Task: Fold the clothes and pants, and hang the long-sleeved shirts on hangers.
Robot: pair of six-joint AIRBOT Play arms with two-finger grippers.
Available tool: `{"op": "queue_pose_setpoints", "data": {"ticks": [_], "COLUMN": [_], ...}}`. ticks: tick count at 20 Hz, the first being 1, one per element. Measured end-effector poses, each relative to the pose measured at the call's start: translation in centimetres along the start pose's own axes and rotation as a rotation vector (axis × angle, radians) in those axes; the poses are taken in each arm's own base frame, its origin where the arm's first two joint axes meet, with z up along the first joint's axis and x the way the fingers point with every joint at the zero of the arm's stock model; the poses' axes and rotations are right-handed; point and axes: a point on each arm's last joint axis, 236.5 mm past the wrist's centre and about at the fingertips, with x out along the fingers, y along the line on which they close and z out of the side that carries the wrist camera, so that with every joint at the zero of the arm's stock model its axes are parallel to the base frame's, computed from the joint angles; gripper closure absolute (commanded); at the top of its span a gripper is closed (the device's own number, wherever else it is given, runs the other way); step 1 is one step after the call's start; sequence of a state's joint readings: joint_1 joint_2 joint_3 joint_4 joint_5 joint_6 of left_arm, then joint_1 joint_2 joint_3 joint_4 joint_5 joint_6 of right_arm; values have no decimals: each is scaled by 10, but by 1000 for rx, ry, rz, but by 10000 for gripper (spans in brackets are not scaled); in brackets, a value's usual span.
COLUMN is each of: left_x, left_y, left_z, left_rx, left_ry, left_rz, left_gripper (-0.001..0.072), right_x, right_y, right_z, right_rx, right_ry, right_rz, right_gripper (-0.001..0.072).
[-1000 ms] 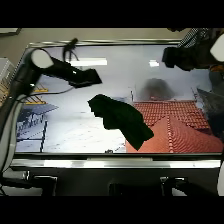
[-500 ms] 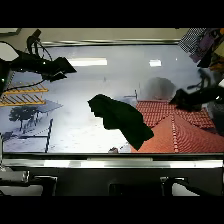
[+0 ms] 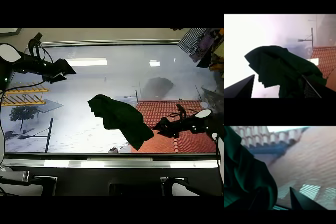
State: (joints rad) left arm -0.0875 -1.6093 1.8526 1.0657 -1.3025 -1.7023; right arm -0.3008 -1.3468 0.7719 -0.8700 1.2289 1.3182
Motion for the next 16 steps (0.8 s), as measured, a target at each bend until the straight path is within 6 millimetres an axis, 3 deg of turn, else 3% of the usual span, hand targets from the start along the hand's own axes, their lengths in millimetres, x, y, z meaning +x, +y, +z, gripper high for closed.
{"op": "queue_pose_setpoints", "data": {"ticks": [4, 5, 6, 9, 12, 16], "left_x": [2, 2, 2, 0, 5, 44], "left_y": [2, 2, 3, 16, 54, 105], "left_z": [0, 0, 0, 1, -2, -25], "left_rx": [-3, -4, -5, -14, -18, -48], "left_ry": [3, 3, 3, 8, 21, 53], "left_rz": [1, 1, 3, 15, 49, 60], "left_gripper": [51, 37, 37, 38, 38, 39], "right_x": [20, 25, 30, 41, 40, 31], "right_y": [6, 9, 13, 20, 21, 21], "right_z": [-13, -15, -16, -15, -12, -14], "right_rx": [26, 17, 8, -21, -30, -40], "right_ry": [9, 8, 3, -16, -46, -63], "right_rz": [71, 75, 74, 63, 42, 5], "right_gripper": [308, 457, 684, 682, 682, 681]}}
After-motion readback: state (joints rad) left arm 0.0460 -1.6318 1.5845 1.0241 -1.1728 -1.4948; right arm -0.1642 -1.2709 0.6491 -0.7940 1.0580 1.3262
